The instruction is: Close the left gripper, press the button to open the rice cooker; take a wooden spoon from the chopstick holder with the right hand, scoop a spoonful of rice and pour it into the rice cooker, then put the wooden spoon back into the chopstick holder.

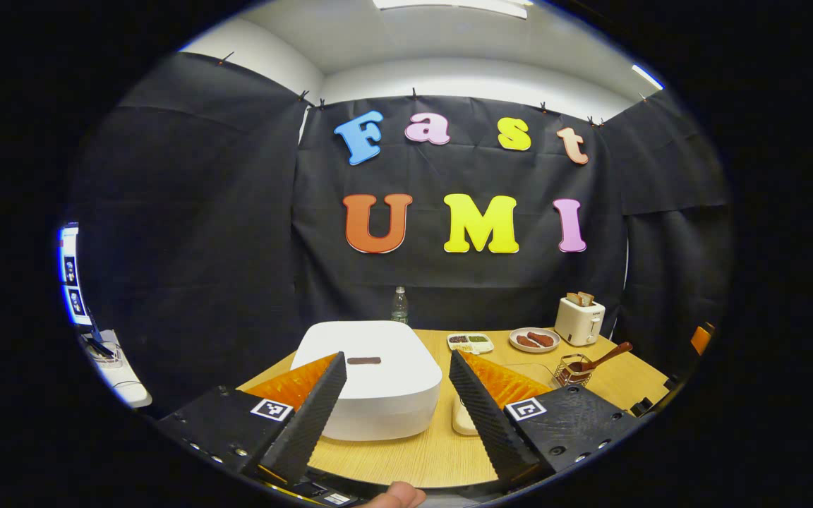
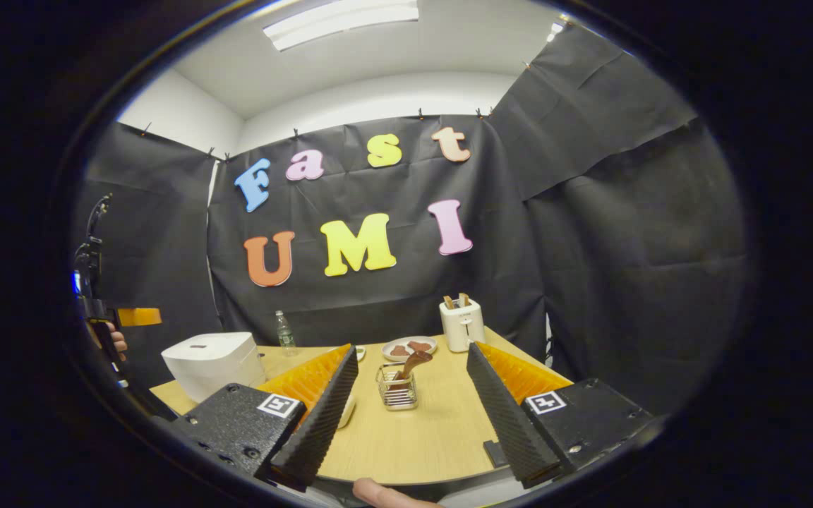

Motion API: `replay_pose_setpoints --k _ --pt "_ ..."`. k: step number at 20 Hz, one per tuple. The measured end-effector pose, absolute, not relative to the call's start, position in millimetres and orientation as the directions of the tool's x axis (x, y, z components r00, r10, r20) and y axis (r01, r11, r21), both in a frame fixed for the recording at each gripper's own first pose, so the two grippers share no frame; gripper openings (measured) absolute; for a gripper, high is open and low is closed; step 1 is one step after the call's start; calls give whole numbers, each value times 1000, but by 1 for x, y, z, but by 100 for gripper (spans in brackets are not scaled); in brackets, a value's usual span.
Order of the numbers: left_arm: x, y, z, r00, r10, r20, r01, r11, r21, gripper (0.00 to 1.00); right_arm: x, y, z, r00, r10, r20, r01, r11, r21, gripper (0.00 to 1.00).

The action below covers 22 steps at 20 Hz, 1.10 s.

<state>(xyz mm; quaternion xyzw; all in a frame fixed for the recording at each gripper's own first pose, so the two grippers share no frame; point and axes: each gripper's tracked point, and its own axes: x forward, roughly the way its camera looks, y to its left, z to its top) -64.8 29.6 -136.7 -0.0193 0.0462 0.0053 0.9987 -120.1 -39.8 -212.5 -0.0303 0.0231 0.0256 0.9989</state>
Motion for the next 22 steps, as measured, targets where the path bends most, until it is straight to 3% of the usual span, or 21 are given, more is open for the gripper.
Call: replay_pose_setpoints --k 5,8,10,13,14,16,17,18,22 --pt "-94 23 -128 999 27 -27 -27 999 -26 94 -121 -38 -209 998 54 -32 -57 995 -84 100" --pt "-103 21 -137 999 19 -50 -21 999 -38 94 -118 -40 -208 998 56 -19 -58 994 -96 96" --pt "-106 22 -138 999 19 -47 -20 999 -30 94 -117 -41 -211 999 49 -22 -51 995 -91 100" --pt "-107 28 -135 999 39 -23 -39 999 -6 94 -118 -36 -216 997 63 -37 -66 994 -92 100" --pt "-108 26 -133 999 38 -19 -38 999 -1 94 -117 -37 -218 997 61 -41 -65 993 -97 96" --pt "-109 20 -132 1000 29 -11 -29 1000 4 94 -119 -38 -220 997 57 -47 -61 992 -113 100" --pt "-111 20 -131 1000 24 -8 -24 1000 8 94 -120 -39 -218 998 54 -42 -58 991 -117 96" --pt "-111 18 -132 1000 20 -9 -20 1000 14 94 -121 -41 -214 998 46 -33 -50 991 -123 100" --pt "-112 11 -131 1000 7 -4 -7 1000 16 94 -128 -35 -208 998 62 -7 -62 986 -153 100"
